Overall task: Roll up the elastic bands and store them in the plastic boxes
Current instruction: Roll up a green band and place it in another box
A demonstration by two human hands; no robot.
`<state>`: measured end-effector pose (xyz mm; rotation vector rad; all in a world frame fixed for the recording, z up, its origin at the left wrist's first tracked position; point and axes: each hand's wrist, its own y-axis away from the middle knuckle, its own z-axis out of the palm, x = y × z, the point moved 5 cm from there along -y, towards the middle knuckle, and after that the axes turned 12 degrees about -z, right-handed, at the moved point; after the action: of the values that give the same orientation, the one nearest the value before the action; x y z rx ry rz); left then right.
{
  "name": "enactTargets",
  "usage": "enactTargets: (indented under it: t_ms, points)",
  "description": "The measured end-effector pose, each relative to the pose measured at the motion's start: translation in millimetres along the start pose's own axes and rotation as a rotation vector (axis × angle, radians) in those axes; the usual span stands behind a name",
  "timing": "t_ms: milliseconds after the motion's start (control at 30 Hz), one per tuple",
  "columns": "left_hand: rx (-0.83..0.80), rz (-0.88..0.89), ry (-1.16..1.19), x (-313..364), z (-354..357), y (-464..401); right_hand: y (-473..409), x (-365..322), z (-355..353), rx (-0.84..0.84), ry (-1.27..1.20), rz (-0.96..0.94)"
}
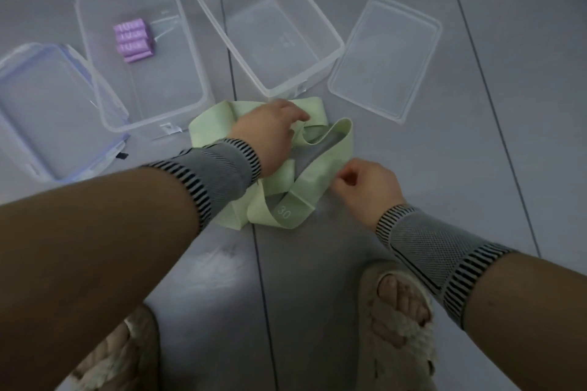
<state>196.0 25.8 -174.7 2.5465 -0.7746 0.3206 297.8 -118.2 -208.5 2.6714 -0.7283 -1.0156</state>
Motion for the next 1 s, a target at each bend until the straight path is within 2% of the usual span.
enactTargets:
  t_ms: [67, 167, 300, 367, 433, 500, 567, 633, 700, 867, 1000]
  points:
    - [-0.097, 0.043, -0.138, 10, 11, -7, 0, -7, 11, -0.078, -0.008, -0.051]
    - [-0.181, 0.006, -0.242, 6, 22, -14, -2, -16, 26, -0.182, 0.052, -0.14]
    - [-0.15, -0.034, -0.275, -7, 21, -17, -4, -20, 39, -0.214, 0.207, -0.25]
    - [-0.111, -0.091, -0.232, -15, 15, -14, -6, -21, 40, -0.188, 0.192, -0.262]
    - [-0.008, -0.194, -0.051, -26, 0, -10, -10, -18, 31, -0.084, 0.083, -0.196]
    - [0.091, -0.334, 0.199, -45, -14, -3, -18, -9, 12, 0.097, -0.117, -0.055]
    - [0.096, -0.448, 0.424, -67, -15, 6, -24, 2, -6, 0.273, -0.357, 0.092]
    - [0.078, -0.531, 0.635, -86, -11, 14, -29, 9, -16, 0.35, -0.533, 0.2]
    - [0.089, -0.598, 0.676, -98, -7, 20, -31, 16, -17, 0.395, -0.641, 0.281]
    - [0.2, -0.862, 0.577, -127, -1, 36, -20, 42, -28, 0.686, -0.693, 0.498]
    - [0.197, -0.921, 0.617, -131, 6, 40, -20, 44, -23, 0.704, -0.729, 0.546]
